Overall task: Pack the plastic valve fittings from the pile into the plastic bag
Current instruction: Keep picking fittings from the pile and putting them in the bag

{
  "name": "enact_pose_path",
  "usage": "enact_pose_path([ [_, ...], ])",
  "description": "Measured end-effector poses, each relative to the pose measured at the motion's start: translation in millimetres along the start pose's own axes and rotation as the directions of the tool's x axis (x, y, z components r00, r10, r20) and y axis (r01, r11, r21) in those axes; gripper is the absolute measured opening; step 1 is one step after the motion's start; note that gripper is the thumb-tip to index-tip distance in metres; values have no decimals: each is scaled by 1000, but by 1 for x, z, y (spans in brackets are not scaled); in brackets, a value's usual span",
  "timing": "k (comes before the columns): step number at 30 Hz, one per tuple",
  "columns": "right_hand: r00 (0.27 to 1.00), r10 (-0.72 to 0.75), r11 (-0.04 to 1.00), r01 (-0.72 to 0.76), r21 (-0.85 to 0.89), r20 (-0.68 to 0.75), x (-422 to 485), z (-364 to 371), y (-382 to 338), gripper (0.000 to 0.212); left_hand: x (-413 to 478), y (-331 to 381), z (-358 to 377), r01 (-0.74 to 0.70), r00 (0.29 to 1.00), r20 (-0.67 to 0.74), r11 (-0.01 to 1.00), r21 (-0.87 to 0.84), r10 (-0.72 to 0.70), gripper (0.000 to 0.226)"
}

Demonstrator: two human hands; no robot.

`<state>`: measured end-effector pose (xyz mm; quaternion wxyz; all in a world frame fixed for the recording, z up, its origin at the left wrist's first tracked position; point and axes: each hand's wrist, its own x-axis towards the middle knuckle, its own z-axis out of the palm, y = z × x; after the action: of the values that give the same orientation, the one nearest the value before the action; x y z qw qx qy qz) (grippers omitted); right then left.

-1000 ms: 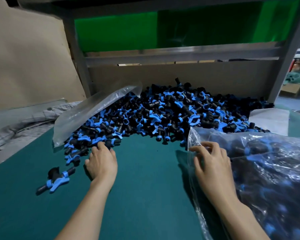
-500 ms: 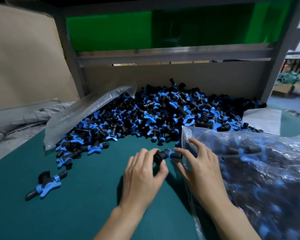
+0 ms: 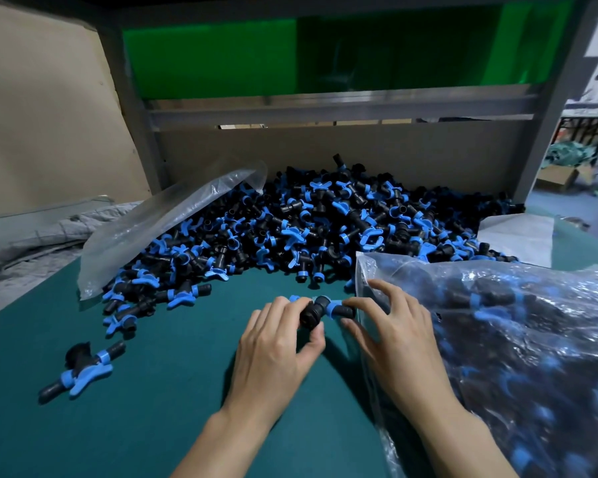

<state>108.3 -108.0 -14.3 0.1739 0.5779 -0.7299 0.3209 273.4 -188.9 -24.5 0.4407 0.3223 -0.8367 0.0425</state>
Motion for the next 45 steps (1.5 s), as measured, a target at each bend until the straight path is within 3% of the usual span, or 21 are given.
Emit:
enact_pose_path([
  [4, 998, 47, 999, -47, -18, 38, -2, -1, 0, 28, -1, 1, -1, -5, 999, 53, 995, -104, 11, 33],
  [10, 991, 121, 993, -121, -1, 61, -2, -8, -2, 32, -3, -3, 3, 250, 967, 114, 934, -257, -227, 37],
  [13, 987, 136, 990, -138, 10, 83, -1, -10, -4, 37, -5, -12, 8, 306, 950, 156, 901, -308, -270, 36],
  [19, 984, 159, 986, -162, 36, 82, 0, -11, -5, 41, -5, -16, 10, 345, 938, 194, 812, -471, -287, 17],
  [32, 982, 167, 986, -167, -1, 85, -1, -8, -2, 39, -5, -16, 10, 377, 926, 213, 749, -544, -311, 10],
  [40, 983, 169, 985, -170, 2, 74, -1, -5, 0, 25, -4, -13, 7, 386, 922, 222, 742, -548, -316, 9],
  [45, 984, 164, 986, -164, -11, 71, -1, -5, 0, 31, -4, -12, 5, 394, 919, 218, 739, -546, -328, 14],
])
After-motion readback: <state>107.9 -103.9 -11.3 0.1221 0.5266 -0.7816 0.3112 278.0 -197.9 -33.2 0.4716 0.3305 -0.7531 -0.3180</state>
